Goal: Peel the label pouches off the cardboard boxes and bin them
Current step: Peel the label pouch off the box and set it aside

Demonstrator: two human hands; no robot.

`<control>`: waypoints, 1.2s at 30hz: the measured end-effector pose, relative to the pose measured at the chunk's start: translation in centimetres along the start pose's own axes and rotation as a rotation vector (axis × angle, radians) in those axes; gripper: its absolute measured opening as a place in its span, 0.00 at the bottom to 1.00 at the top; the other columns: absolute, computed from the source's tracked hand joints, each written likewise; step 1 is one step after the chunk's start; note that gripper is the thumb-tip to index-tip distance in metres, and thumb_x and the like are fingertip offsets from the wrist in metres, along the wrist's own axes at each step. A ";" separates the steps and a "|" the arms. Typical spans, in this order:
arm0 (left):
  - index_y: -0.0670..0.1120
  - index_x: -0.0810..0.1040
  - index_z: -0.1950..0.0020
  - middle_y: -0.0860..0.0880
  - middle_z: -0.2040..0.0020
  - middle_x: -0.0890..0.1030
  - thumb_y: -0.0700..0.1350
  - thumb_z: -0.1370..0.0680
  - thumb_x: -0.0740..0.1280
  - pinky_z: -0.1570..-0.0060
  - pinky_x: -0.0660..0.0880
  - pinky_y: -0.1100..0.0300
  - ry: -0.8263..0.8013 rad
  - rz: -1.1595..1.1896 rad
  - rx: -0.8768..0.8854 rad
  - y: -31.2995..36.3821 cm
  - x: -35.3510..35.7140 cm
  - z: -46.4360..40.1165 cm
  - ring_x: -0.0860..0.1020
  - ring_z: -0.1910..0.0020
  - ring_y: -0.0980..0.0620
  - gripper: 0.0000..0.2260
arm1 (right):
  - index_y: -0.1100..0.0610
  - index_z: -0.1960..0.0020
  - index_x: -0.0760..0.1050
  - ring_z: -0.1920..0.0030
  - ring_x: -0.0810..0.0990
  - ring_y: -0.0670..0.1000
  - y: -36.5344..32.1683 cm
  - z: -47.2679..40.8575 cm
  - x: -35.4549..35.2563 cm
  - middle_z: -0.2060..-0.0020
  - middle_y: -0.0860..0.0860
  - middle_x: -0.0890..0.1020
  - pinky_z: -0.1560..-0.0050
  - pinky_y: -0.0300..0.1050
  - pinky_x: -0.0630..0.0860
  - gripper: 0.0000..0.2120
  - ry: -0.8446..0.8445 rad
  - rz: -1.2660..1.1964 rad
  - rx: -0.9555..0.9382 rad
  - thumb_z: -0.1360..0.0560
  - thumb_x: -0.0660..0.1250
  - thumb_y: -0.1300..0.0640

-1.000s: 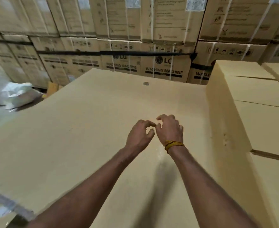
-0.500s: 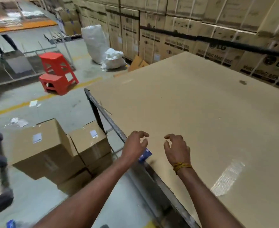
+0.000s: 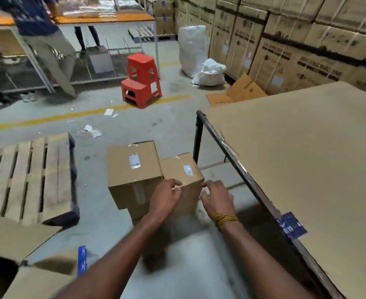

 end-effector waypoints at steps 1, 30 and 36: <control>0.51 0.81 0.40 0.51 0.41 0.80 0.44 0.20 0.65 0.41 0.77 0.53 0.013 0.010 -0.019 -1.6 -1.3 -0.3 0.78 0.44 0.54 0.10 | 0.51 0.35 0.73 0.40 0.76 0.55 -1.9 -0.6 1.0 0.39 0.54 0.76 0.39 0.55 0.73 0.15 -0.008 0.006 -0.019 0.19 0.58 0.49; 0.55 0.66 0.25 0.43 0.24 0.62 0.55 0.21 0.64 0.31 0.67 0.47 0.045 -0.433 -0.439 -28.6 -7.4 -24.9 0.62 0.25 0.42 0.24 | 0.45 0.29 0.67 0.24 0.57 0.60 -16.4 -27.0 27.7 0.23 0.56 0.57 0.28 0.56 0.61 0.21 -0.395 0.130 -0.077 0.22 0.61 0.49; 0.58 0.59 0.23 0.42 0.20 0.46 0.58 0.24 0.67 0.28 0.59 0.35 0.011 -0.314 -0.596 -32.7 -6.6 -24.9 0.51 0.23 0.33 0.31 | 0.43 0.23 0.57 0.24 0.56 0.66 -15.0 -28.8 30.0 0.21 0.56 0.40 0.28 0.62 0.64 0.31 -0.506 -0.005 0.052 0.23 0.65 0.49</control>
Point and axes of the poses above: each hand's wrist, its own z-axis away from the middle knuckle, its own x-axis out of the palm, y = z × x, the point moved 9 cm from there along -z, towards the middle knuckle
